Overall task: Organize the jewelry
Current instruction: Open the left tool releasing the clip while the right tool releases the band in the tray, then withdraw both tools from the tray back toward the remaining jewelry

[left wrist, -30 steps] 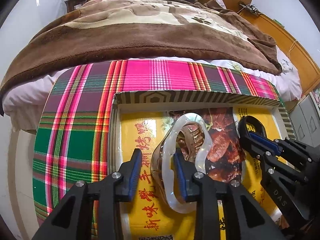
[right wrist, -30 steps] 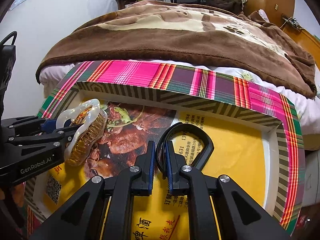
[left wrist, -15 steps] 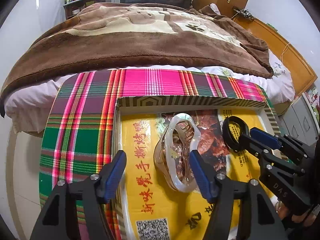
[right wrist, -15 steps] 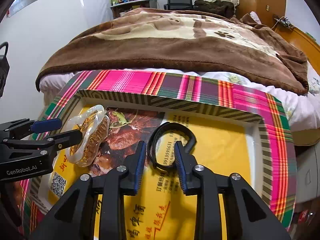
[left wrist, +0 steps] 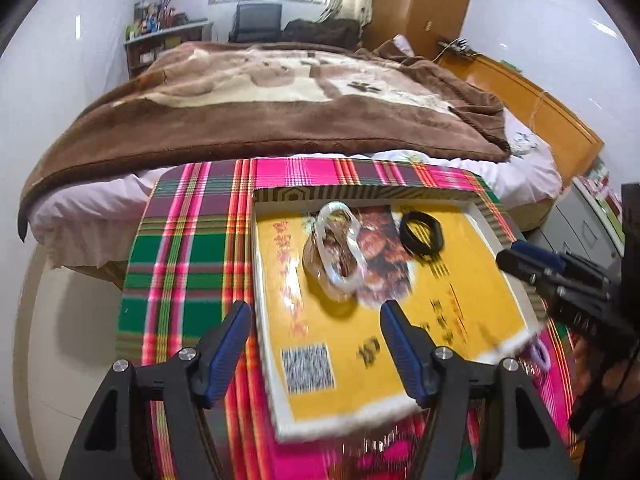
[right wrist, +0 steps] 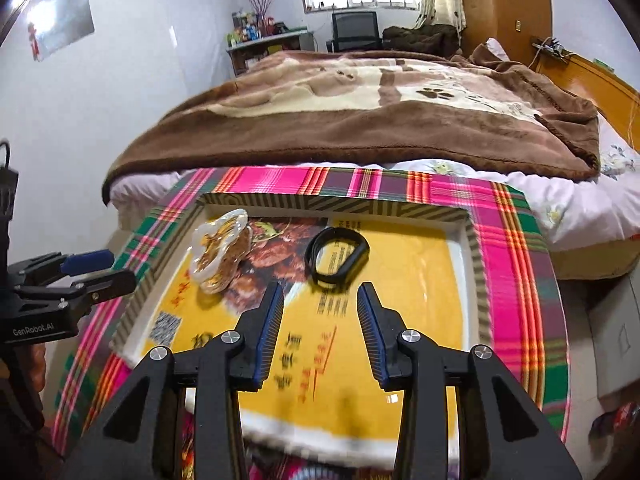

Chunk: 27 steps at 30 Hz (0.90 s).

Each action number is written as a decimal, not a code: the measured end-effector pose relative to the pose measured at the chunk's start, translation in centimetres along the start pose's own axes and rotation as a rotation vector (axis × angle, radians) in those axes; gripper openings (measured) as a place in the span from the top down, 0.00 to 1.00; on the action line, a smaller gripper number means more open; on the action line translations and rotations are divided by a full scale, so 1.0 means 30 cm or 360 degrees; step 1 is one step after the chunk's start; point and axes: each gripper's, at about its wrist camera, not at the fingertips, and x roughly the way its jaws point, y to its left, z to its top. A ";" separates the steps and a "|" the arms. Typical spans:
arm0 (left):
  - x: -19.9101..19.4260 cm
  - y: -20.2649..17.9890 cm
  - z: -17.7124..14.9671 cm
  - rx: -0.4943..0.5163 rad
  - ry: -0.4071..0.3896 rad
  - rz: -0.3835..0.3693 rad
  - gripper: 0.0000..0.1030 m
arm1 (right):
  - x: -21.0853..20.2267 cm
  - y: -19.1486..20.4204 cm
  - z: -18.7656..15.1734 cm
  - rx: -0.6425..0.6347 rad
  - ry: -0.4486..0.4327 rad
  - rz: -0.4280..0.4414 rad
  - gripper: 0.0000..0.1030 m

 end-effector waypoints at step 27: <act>-0.081 -0.051 -0.427 0.0066 0.0006 -0.0219 0.35 | -0.272 -0.057 -0.487 -0.0056 0.0010 -0.0005 0.62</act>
